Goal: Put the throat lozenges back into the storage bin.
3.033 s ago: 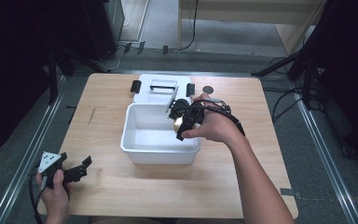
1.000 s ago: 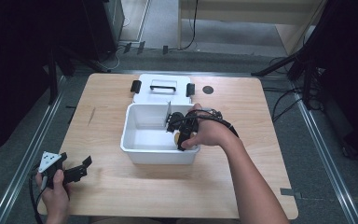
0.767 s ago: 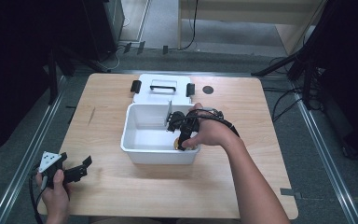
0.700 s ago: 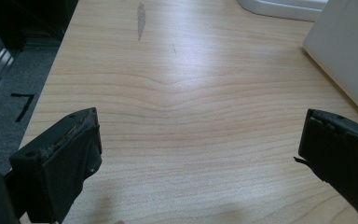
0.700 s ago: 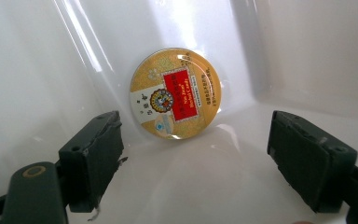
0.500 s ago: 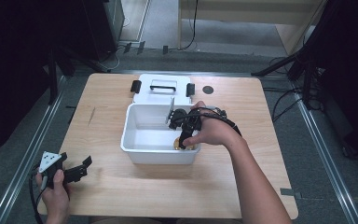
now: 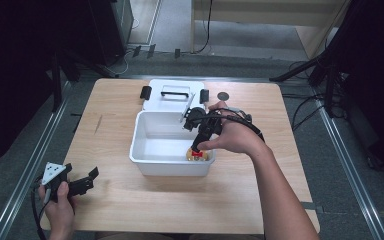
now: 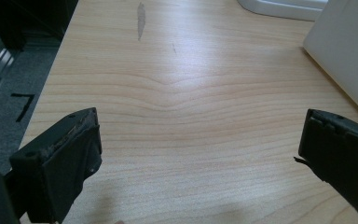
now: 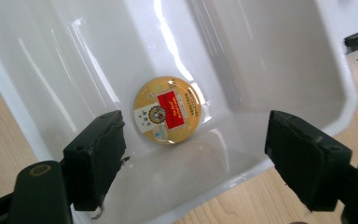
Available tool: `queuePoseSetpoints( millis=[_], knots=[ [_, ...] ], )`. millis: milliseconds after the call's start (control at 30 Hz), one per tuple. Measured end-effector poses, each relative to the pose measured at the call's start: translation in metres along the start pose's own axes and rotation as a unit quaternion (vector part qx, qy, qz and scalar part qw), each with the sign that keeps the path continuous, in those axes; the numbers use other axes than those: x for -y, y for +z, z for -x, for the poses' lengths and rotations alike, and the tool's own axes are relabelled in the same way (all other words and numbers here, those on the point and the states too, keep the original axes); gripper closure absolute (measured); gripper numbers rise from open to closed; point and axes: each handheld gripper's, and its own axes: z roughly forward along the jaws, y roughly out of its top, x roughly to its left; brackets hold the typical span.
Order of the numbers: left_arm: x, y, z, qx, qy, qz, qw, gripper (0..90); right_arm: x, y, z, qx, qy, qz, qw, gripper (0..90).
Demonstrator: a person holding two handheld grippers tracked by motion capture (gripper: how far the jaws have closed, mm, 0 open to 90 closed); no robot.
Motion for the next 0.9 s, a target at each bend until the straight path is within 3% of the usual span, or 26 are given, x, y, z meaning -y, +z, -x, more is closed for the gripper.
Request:
queuePoseSetpoints(
  millis=[400, 900],
  knots=[
    [0.0, 0.0, 0.0, -0.001, 0.002, -0.001, 1.0, 0.0, 0.013, -0.029, 0.01, 0.018, 0.021, 0.023, 0.9993, 20.7],
    [0.0, 0.0, 0.0, 0.0, 0.0, -0.001, 1.0, 0.0, 0.052, -0.04, 0.03, 0.038, 0.066, 0.028, 0.9967, 20.1]
  ],
)
